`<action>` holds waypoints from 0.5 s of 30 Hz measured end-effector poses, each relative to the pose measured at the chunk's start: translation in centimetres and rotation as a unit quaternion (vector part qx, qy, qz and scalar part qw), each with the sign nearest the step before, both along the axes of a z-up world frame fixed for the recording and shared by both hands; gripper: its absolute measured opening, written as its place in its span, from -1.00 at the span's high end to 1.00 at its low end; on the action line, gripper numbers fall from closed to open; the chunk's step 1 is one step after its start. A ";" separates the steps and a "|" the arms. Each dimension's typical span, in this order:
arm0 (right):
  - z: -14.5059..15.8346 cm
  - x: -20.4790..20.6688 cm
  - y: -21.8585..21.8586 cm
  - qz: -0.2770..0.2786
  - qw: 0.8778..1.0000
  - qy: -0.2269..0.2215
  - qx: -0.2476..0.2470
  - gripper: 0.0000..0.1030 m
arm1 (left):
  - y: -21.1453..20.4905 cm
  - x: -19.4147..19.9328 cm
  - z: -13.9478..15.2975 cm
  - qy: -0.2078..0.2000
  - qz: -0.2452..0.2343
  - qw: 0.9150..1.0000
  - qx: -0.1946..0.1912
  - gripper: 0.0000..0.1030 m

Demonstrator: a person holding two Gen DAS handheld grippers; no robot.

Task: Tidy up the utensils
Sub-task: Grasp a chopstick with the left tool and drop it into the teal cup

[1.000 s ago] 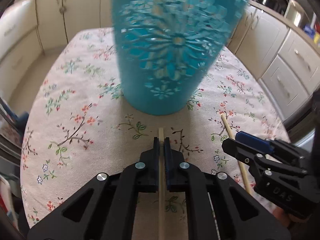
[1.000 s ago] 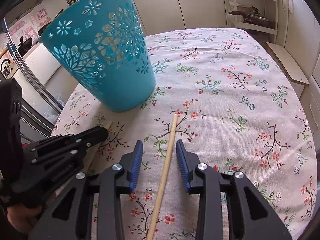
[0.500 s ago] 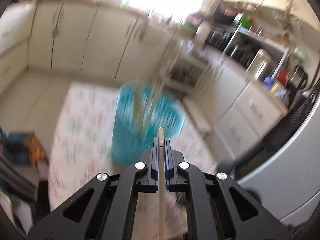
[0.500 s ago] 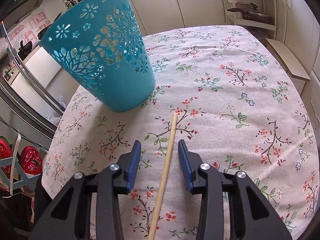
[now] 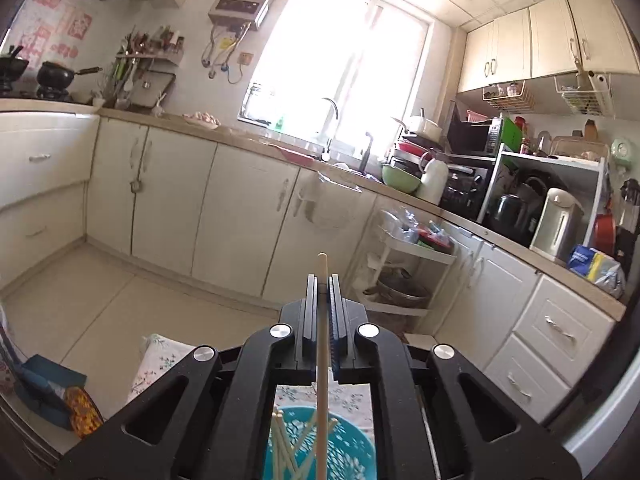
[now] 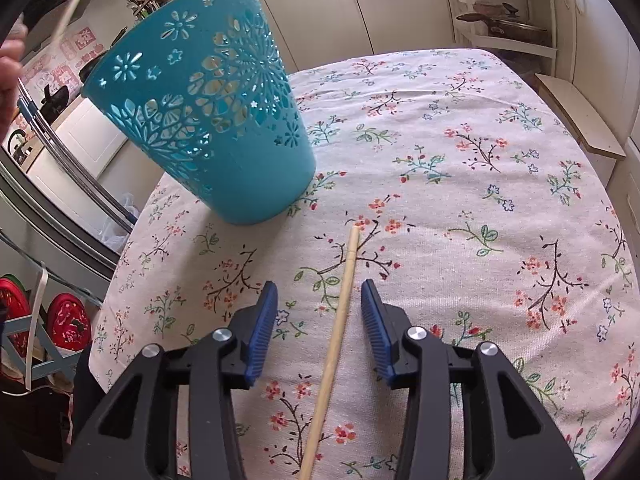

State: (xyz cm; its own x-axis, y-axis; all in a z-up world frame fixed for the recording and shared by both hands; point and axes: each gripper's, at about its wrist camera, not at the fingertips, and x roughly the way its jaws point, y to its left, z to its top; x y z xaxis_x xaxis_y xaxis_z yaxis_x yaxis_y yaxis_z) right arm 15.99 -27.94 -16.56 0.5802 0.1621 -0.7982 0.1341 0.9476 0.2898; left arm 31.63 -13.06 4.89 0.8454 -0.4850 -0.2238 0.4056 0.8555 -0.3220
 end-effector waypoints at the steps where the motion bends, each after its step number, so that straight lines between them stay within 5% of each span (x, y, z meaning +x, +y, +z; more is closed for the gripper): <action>1: 0.0 0.0 -0.1 0.000 1.000 0.000 0.002 0.15 | -0.2 0.3 -0.5 0.000 0.007 1.000 0.002 0.90; 8: 0.0 0.2 -0.3 0.004 1.000 -0.002 0.013 0.08 | -0.6 1.7 -3.6 -0.002 0.041 0.999 0.004 0.90; 15: 0.1 0.3 -0.2 0.008 1.000 -0.001 0.010 0.08 | -1.9 0.7 -4.9 0.003 0.023 0.998 0.059 0.90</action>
State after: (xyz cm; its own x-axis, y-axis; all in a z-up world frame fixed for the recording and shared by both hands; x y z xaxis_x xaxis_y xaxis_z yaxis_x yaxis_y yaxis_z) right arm 16.33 -28.13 -16.43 0.5783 0.1869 -0.7941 0.1182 0.9439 0.3082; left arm 32.37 -14.97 -0.06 0.8642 -0.4157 -0.2833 0.3635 0.9053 -0.2196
